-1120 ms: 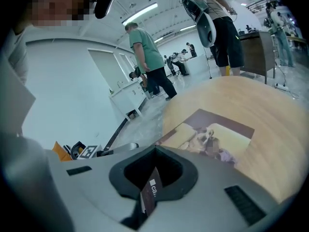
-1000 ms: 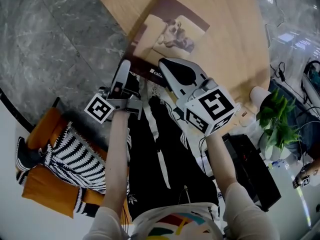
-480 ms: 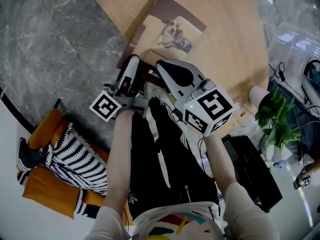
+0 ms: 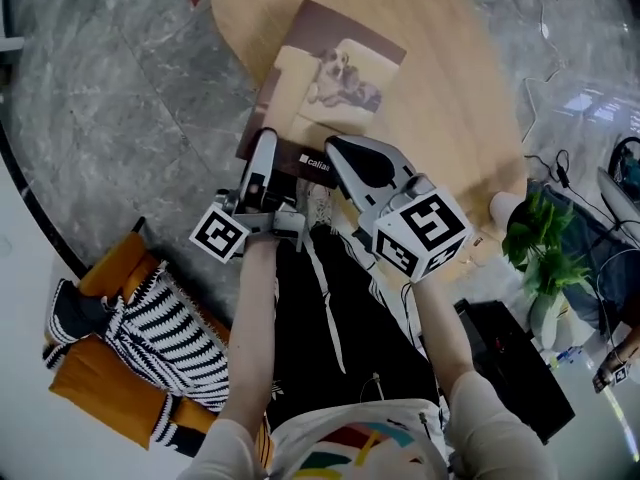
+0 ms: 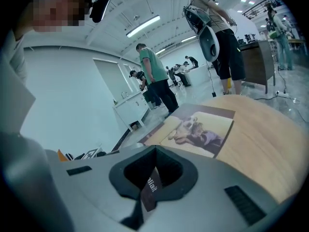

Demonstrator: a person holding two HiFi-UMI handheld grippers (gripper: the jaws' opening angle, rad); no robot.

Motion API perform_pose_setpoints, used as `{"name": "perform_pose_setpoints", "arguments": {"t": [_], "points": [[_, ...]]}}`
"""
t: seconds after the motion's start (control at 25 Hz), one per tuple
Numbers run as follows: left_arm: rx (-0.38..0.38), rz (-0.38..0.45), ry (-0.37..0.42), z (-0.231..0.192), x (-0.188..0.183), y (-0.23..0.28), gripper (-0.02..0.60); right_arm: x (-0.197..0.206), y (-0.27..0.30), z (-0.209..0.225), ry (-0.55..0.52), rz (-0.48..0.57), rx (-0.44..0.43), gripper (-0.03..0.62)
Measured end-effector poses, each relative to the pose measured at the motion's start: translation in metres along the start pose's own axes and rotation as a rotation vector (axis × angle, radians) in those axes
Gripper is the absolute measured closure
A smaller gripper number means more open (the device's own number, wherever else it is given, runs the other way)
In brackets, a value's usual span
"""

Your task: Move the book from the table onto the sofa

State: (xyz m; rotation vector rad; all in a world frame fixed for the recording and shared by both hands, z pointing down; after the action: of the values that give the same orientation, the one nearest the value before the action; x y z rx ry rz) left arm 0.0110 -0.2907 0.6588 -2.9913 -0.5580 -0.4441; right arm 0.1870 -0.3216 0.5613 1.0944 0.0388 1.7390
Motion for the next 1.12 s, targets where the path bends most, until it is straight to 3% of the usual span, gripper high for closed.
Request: {"name": "perform_pose_setpoints", "arguments": {"t": [0.16,0.32,0.6,0.92,1.12], "points": [[0.030,0.063,0.031,0.049,-0.034,0.010,0.428,-0.039,-0.019,-0.029,-0.015,0.061,0.014,0.586],[0.059,0.122,0.044,0.130,-0.056,0.003,0.429,-0.084,-0.069,-0.071,-0.031,0.121,0.059,0.586],[0.221,0.239,0.176,0.280,-0.129,-0.023,0.428,-0.161,-0.144,-0.164,-0.113,0.320,0.024,0.586],[0.346,0.419,0.342,0.387,-0.171,-0.104,0.428,-0.167,-0.176,-0.244,-0.159,0.422,-0.173,0.586],[0.398,0.562,0.373,0.414,-0.182,-0.142,0.428,-0.156,-0.171,-0.277,-0.198,0.378,-0.249,0.586]]}}
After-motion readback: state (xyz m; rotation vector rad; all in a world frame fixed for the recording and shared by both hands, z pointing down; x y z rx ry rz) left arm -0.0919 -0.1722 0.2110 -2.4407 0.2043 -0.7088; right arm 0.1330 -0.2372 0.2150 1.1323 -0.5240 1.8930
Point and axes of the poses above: the fingertips, and each gripper's own axes: y forward along the fingers, z to its right, x out of its underside, the point moved 8 cm from there along -y, backward along the fingers, and after that the axes turned 11 degrees about y, right-handed, at the moved point
